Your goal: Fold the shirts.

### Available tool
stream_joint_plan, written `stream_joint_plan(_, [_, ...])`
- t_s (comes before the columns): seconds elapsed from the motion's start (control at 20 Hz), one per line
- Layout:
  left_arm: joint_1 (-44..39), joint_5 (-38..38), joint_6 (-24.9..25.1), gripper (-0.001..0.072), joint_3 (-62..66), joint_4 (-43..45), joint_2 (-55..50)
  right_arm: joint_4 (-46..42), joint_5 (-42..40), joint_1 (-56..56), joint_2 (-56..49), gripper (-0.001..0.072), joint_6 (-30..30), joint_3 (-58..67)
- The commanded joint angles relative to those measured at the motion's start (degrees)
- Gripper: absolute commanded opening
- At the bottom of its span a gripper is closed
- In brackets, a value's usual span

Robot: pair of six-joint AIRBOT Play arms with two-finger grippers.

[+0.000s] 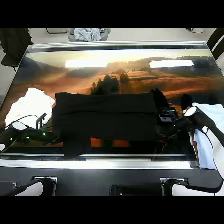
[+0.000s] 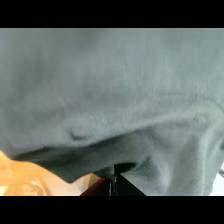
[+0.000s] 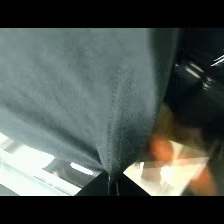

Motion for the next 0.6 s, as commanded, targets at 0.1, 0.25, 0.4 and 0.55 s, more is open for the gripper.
stream_joint_plan(0.1, [0.1, -4.0, 2.0, 0.0024, 6.4, -0.7, 2.4, 0.8, -3.1, 0.0, 1.8, 0.003, -6.7, 0.3])
stream_joint_plan(0.25, [0.1, -7.3, 0.4, 0.0021, 14.7, -0.6, 6.2, 1.0, -2.6, 0.0, 5.5, 0.0029, -7.6, 5.7])
stream_joint_plan(0.4, [0.0, -7.2, -1.1, 0.002, 25.2, -0.5, 4.4, 1.8, -5.0, 0.7, 4.7, 0.0029, -6.2, 15.4])
stream_joint_plan(0.55, [-0.8, -7.2, -1.1, 0.0022, 36.9, -0.5, -4.7, 0.8, -12.0, 4.5, -1.3, 0.0029, -5.0, 26.8])
